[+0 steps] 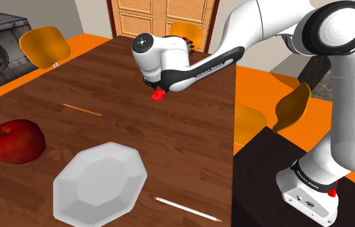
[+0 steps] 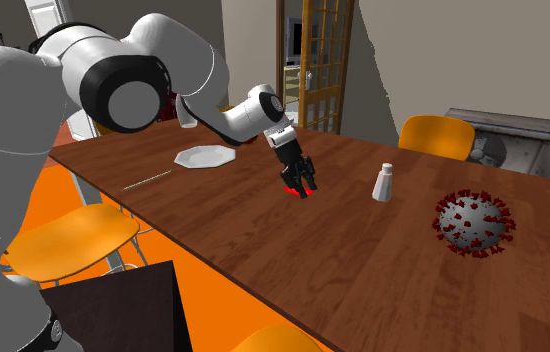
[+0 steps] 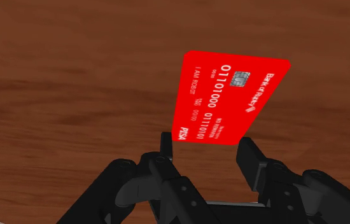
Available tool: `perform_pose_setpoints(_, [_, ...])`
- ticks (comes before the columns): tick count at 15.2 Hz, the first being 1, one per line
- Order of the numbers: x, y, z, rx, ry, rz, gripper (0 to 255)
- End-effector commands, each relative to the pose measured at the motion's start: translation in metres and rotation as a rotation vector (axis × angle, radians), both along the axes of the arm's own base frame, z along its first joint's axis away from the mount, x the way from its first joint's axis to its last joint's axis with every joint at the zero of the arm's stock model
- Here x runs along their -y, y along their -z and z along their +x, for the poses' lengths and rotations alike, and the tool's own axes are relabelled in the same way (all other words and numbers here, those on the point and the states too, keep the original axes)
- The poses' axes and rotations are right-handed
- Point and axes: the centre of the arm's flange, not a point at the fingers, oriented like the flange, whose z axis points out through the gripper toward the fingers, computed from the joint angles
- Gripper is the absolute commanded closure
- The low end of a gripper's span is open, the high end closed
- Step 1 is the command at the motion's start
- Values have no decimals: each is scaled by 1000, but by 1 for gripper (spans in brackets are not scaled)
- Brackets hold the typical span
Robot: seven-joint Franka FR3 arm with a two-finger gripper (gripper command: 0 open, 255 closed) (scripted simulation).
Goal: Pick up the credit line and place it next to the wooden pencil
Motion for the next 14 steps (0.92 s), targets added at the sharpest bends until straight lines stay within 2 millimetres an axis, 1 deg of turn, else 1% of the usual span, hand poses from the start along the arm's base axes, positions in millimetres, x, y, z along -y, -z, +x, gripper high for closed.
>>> perform_pose_setpoints(1, [4, 4, 1, -8, 6, -5, 255])
perform_pose_setpoints(3, [1, 6, -1, -8, 6, -5, 255])
perform_pose_setpoints(14, [1, -52, -1, -8, 6, -5, 255])
